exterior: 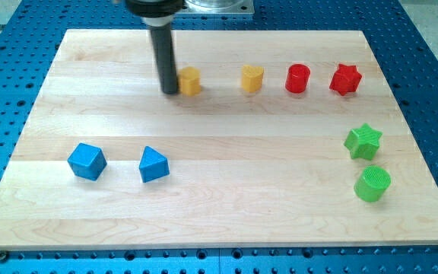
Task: Place the arm at the bottom left of the blue cube
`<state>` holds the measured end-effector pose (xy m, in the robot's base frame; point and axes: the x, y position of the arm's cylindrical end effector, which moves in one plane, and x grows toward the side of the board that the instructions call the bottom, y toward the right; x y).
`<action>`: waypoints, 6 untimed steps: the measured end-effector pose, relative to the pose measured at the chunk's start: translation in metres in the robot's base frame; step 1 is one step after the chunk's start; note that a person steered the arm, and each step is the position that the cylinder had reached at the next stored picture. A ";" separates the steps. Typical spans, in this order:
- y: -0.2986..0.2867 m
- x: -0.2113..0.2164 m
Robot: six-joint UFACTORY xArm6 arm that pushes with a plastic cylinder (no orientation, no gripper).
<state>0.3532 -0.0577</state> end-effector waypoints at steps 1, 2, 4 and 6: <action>-0.008 0.032; 0.013 0.076; 0.023 0.209; -0.153 0.212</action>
